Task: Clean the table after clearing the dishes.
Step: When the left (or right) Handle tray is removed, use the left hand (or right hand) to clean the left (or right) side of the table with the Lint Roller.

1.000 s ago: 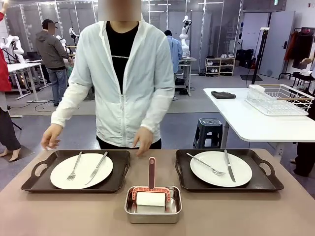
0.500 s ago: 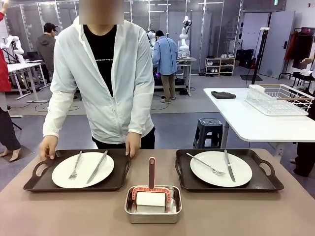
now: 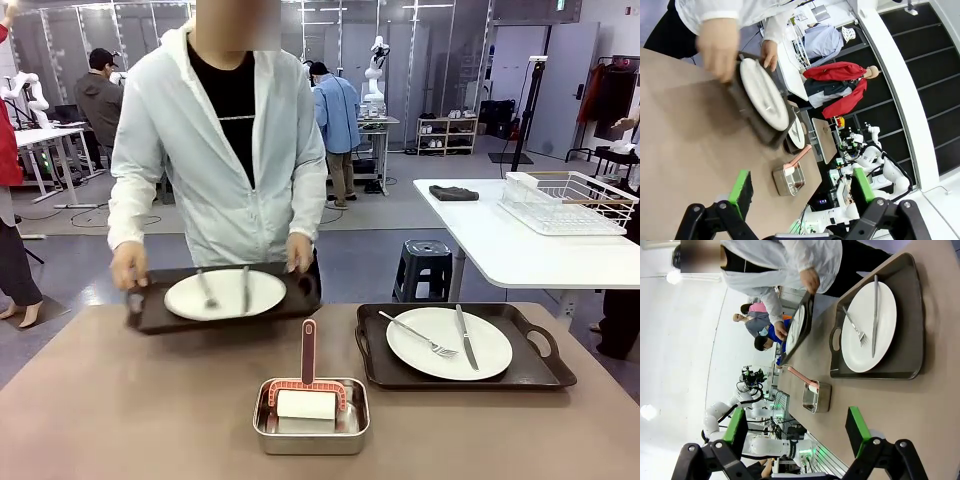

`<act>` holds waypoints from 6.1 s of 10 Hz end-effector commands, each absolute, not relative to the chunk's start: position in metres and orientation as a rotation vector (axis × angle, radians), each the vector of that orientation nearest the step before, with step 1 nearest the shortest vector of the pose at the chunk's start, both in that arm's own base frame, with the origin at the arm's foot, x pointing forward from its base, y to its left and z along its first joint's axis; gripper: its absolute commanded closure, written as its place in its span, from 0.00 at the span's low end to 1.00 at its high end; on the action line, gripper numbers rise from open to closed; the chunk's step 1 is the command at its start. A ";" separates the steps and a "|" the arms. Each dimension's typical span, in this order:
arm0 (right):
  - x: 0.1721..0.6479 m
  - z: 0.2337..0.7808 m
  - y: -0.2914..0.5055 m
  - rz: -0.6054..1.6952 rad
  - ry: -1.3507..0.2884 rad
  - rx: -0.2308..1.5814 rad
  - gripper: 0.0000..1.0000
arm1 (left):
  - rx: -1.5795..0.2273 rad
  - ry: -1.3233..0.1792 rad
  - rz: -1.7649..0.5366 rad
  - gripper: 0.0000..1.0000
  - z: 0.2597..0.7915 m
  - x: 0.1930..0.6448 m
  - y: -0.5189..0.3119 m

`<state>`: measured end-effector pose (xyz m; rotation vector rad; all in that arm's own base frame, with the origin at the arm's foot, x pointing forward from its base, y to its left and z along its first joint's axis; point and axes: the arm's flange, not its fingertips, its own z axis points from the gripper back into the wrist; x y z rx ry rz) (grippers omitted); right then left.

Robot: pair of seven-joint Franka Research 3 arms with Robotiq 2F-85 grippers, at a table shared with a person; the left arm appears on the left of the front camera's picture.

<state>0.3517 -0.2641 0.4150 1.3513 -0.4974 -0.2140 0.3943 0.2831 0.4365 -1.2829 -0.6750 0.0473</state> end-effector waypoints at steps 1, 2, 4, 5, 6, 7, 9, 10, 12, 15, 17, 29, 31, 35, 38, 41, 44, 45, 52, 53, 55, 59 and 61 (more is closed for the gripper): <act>0.353 0.417 -0.263 -0.209 -0.501 1.359 0.00 | -1.282 -0.677 0.049 0.00 0.437 0.393 0.285; 0.353 0.417 -0.263 -0.209 -0.501 1.359 0.00 | -1.282 -0.677 0.049 0.00 0.437 0.393 0.285; 0.353 0.417 -0.263 -0.209 -0.501 1.359 0.00 | -1.282 -0.677 0.049 0.00 0.437 0.393 0.285; 0.353 0.417 -0.263 -0.209 -0.501 1.359 0.00 | -1.282 -0.677 0.049 0.00 0.437 0.393 0.285; 0.353 0.417 -0.263 -0.209 -0.501 1.359 0.00 | -1.282 -0.677 0.049 0.00 0.437 0.393 0.285; 0.353 0.417 -0.263 -0.209 -0.501 1.359 0.00 | -1.283 -0.675 0.047 0.00 0.437 0.394 0.283; 0.353 0.417 -0.263 -0.209 -0.501 1.359 0.00 | -1.137 -0.682 -0.244 0.00 0.478 0.413 0.220; 0.353 0.417 -0.263 -0.209 -0.501 1.359 0.00 | -1.072 -0.656 -0.396 0.00 0.500 0.424 0.178; 0.353 0.417 -0.263 -0.209 -0.501 1.359 0.00 | -0.920 -0.574 -0.742 0.00 0.544 0.442 0.071; 0.353 0.417 -0.263 -0.209 -0.501 1.359 0.00 | -0.684 -0.378 -1.133 0.00 0.546 0.445 -0.070; 0.353 0.417 -0.263 -0.209 -0.501 1.359 0.00 | -0.499 -0.284 -1.277 0.00 0.522 0.443 -0.138; 0.353 0.417 -0.263 -0.209 -0.501 1.359 0.00 | -0.401 -0.160 -1.478 0.00 0.485 0.460 -0.221; 0.353 0.417 -0.263 -0.209 -0.501 1.359 0.00 | -0.339 -0.078 -1.531 0.00 0.479 0.478 -0.257; 0.353 0.417 -0.263 -0.209 -0.501 1.359 0.00 | -0.218 0.047 -1.589 0.00 0.458 0.510 -0.323; 0.353 0.417 -0.263 -0.209 -0.501 1.359 0.00 | -0.172 0.102 -1.599 0.00 0.441 0.522 -0.360; 0.353 0.417 -0.263 -0.209 -0.501 1.359 0.00 | -0.187 0.169 -1.629 0.00 0.426 0.526 -0.380; 0.353 0.417 -0.263 -0.209 -0.501 1.359 0.00 | -0.218 0.227 -1.663 0.00 0.415 0.529 -0.391; 0.353 0.417 -0.263 -0.209 -0.501 1.359 0.00 | -0.221 0.254 -1.662 0.00 0.412 0.531 -0.393; 0.353 0.417 -0.263 -0.209 -0.501 1.359 0.00 | -0.238 0.287 -1.678 1.00 0.406 0.530 -0.403; 0.353 0.417 -0.263 -0.209 -0.501 1.359 0.00 | -0.223 0.292 -1.675 1.00 0.406 0.529 -0.403; 0.353 0.417 -0.263 -0.209 -0.501 1.359 0.00 | -0.221 0.312 -1.662 1.00 0.407 0.529 -0.404; 0.353 0.417 -0.263 -0.209 -0.501 1.359 0.00 | -0.240 0.337 -1.638 1.00 0.411 0.529 -0.401; 0.353 0.417 -0.263 -0.209 -0.501 1.359 0.00 | -0.238 0.295 -1.523 1.00 0.438 0.516 -0.396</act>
